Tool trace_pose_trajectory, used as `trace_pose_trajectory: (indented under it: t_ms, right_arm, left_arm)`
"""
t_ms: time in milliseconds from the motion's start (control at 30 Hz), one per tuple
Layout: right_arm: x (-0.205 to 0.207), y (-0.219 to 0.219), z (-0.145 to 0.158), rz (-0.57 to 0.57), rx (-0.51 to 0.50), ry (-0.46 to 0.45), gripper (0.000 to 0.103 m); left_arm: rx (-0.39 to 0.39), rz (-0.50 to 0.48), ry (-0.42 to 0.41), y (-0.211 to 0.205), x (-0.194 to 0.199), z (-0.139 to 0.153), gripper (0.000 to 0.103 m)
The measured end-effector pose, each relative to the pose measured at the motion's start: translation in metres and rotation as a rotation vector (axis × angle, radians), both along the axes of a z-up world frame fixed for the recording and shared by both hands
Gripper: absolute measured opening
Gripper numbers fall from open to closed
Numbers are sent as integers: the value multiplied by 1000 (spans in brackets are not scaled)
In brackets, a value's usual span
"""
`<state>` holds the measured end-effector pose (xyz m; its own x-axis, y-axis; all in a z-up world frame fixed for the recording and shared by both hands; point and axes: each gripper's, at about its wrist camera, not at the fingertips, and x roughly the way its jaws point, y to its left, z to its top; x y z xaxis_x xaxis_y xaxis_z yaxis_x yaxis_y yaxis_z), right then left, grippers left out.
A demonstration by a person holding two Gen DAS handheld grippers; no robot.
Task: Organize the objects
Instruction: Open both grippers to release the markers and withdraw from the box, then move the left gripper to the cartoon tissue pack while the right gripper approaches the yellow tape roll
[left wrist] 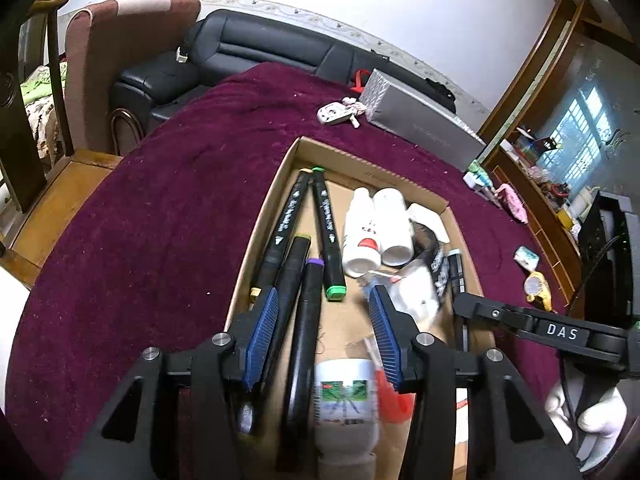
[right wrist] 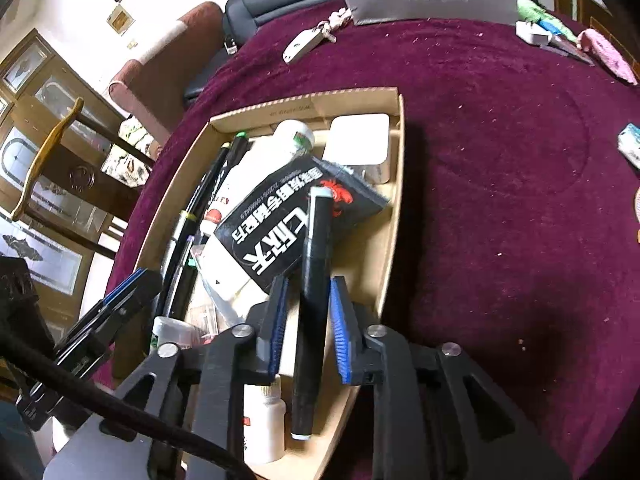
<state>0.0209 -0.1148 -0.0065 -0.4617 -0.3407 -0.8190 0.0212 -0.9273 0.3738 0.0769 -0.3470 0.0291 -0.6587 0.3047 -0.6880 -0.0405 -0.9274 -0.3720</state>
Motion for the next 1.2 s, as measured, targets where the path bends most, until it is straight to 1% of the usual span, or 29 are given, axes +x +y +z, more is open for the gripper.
trace_pose_trajectory:
  t_ms: [33,100,133,267,400,467,567,667,767,933,1067,1200]
  right_arm:
    - [0,0,2,-2,0,6,23]
    - [3,3,6,-9,-2,20,25]
    - [5,4,7,-11,-5,25,26]
    - [11,9,14,-19,-15,44,33]
    - [20,15,22,-20,-23,67,34]
    - [25,19,26,-19,-23,83,41]
    - [35,28,32,-24,-25,113,42]
    - [48,44,37,-46,-27,138,44]
    - [62,67,39,-80,-26,161,44]
    - [85,110,42,-140,9,202,44]
    - [101,151,43,-209,36,223,45]
    - [110,197,45,-298,32,229,46]
  left_arm:
    - [3,3,4,0,2,3,43]
    - [14,6,5,0,3,6,50]
    - [22,6,4,0,4,8,51]
    - [48,13,2,-2,11,13,51]
    - [72,29,11,-1,20,21,51]
    - [87,34,20,0,26,26,52]
    - [111,23,42,8,34,37,53]
    - [108,1,63,23,40,48,54]
    - [99,-44,86,45,46,60,54]
    - [70,-157,95,102,48,72,54]
    - [46,-254,79,153,44,73,54]
    - [33,-339,46,201,37,64,54]
